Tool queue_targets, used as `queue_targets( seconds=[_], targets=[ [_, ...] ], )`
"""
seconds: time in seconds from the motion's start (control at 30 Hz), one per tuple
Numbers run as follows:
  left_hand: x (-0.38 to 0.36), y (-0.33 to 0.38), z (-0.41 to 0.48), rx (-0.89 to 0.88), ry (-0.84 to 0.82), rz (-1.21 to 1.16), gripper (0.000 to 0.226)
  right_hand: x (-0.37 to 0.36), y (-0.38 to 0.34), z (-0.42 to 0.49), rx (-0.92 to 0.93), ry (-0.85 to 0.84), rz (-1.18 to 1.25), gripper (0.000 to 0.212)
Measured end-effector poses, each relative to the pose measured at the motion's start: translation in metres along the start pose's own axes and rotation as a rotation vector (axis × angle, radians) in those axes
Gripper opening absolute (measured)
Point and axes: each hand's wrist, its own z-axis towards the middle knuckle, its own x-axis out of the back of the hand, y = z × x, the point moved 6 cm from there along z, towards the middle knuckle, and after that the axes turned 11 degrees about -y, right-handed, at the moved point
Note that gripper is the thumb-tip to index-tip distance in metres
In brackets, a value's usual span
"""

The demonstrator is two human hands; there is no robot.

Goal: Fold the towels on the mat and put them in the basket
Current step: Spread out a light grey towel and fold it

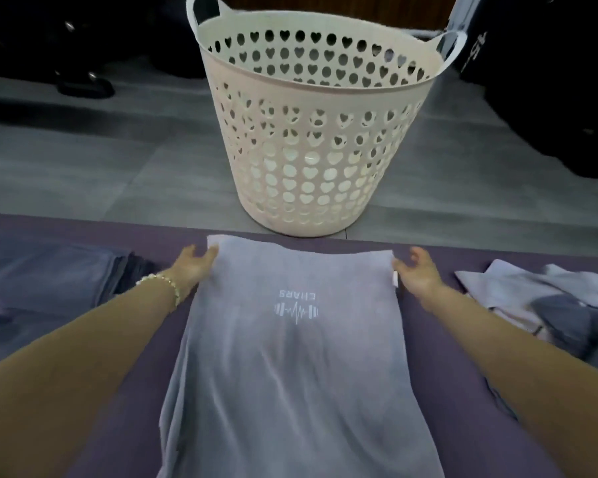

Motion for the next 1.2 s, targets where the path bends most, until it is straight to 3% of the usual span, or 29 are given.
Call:
queue_targets(
  seconds=[0.07, 0.1, 0.2, 0.37, 0.47, 0.63, 0.7, 0.77, 0.87, 1.03, 1.13, 1.2],
  targets=[
    [-0.009, -0.036, -0.015, 0.071, -0.043, 0.120, 0.075, -0.009, 0.023, -0.021, -0.020, -0.093, -0.139, 0.075],
    [-0.010, -0.057, -0.023, 0.099, -0.068, 0.163, 0.078, -0.012, 0.034, -0.034, -0.034, -0.149, -0.150, 0.074],
    [-0.003, -0.105, -0.049, 0.150, -0.084, 0.347, 0.067, -0.018, 0.062, -0.077, -0.017, -0.259, -0.076, 0.048],
    [-0.002, -0.139, -0.109, 0.046, -0.108, 0.369, 0.049, -0.009, 0.121, -0.136, -0.162, -0.242, -0.014, 0.060],
    [-0.013, -0.162, -0.146, 0.084, -0.243, 0.484, 0.038, -0.006, 0.143, -0.163, -0.230, -0.291, 0.005, 0.054],
    [-0.015, -0.182, -0.181, 0.150, -0.302, 0.595, 0.039, 0.004, 0.157, -0.190, -0.246, -0.172, -0.118, 0.046],
    [-0.017, -0.181, -0.188, 0.164, -0.326, 0.675, 0.029, -0.001, 0.161, -0.201, -0.320, -0.301, -0.068, 0.036],
    [-0.015, -0.179, -0.194, 0.156, -0.348, 0.659, 0.024, -0.006, 0.165, -0.211, -0.375, -0.467, -0.009, 0.036],
    [-0.012, -0.162, -0.207, 0.100, -0.381, 0.575, 0.031, -0.009, 0.159, -0.226, -0.262, -0.627, -0.112, 0.034],
    [0.015, -0.140, -0.214, -0.011, -0.240, 0.440, 0.028, 0.009, 0.144, -0.233, -0.055, -0.518, -0.133, 0.023],
    [0.024, -0.143, -0.214, 0.030, -0.264, 0.423, 0.033, 0.019, 0.144, -0.239, -0.128, -0.499, -0.065, 0.023],
    [0.024, -0.153, -0.214, 0.112, -0.324, 0.532, 0.031, 0.018, 0.153, -0.247, -0.233, -0.559, -0.058, 0.026]
  ],
)
